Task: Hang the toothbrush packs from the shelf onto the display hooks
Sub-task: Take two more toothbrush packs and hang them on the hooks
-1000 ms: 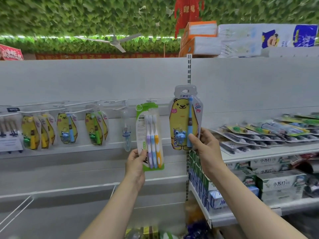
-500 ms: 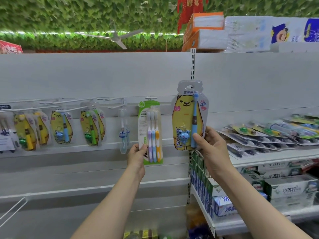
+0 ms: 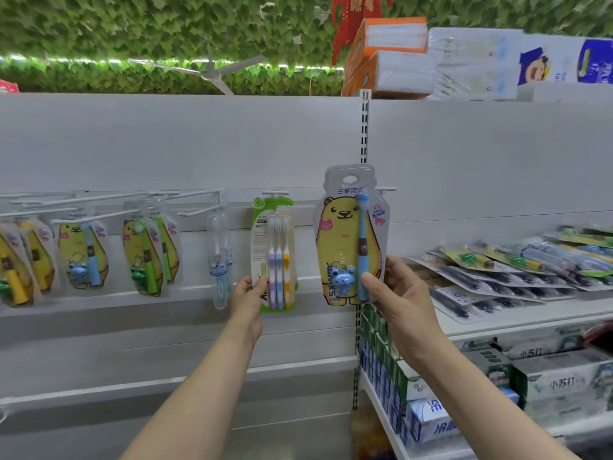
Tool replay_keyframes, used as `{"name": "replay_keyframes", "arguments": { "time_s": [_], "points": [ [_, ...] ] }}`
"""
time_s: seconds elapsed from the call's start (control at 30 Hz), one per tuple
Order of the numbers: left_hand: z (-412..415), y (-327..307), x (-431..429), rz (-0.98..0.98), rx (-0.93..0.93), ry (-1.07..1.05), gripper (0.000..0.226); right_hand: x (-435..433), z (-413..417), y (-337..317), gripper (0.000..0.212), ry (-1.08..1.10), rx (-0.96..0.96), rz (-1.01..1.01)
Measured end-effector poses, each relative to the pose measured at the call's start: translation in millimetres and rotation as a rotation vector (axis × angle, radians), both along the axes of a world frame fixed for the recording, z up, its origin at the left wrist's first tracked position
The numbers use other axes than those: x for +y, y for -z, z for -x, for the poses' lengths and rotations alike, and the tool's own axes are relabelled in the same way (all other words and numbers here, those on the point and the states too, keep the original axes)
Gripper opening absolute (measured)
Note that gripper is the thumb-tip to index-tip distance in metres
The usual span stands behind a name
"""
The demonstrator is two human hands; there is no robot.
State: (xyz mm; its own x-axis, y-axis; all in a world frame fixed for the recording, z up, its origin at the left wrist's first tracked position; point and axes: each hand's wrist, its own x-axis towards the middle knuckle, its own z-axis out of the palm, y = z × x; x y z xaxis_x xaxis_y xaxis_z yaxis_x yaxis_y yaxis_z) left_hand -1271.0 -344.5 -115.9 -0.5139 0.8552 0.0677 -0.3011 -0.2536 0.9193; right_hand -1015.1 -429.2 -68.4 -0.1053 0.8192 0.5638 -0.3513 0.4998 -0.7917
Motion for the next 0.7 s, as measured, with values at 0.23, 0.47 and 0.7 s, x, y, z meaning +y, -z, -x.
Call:
{"name": "replay_keyframes", "arguments": {
  "time_s": [0.23,0.47,0.7],
  "points": [
    [6.2,-2.1,8.9,0.042,0.014,0.036,0.009,2.7,-4.4,3.5,0.037,-0.007,-0.018,-0.011],
    [11.6,-2.3,-12.3,0.145,0.000,0.047,0.023,-26.3,-4.6,-2.8,0.034,0.026,-0.023,-0.015],
    [-10.9,-48.5,-99.4,-0.039,-0.004,-0.188,0.037,-73.3,24.5,-10.9,0.025,0.060,-0.011,-0.036]
  ]
}}
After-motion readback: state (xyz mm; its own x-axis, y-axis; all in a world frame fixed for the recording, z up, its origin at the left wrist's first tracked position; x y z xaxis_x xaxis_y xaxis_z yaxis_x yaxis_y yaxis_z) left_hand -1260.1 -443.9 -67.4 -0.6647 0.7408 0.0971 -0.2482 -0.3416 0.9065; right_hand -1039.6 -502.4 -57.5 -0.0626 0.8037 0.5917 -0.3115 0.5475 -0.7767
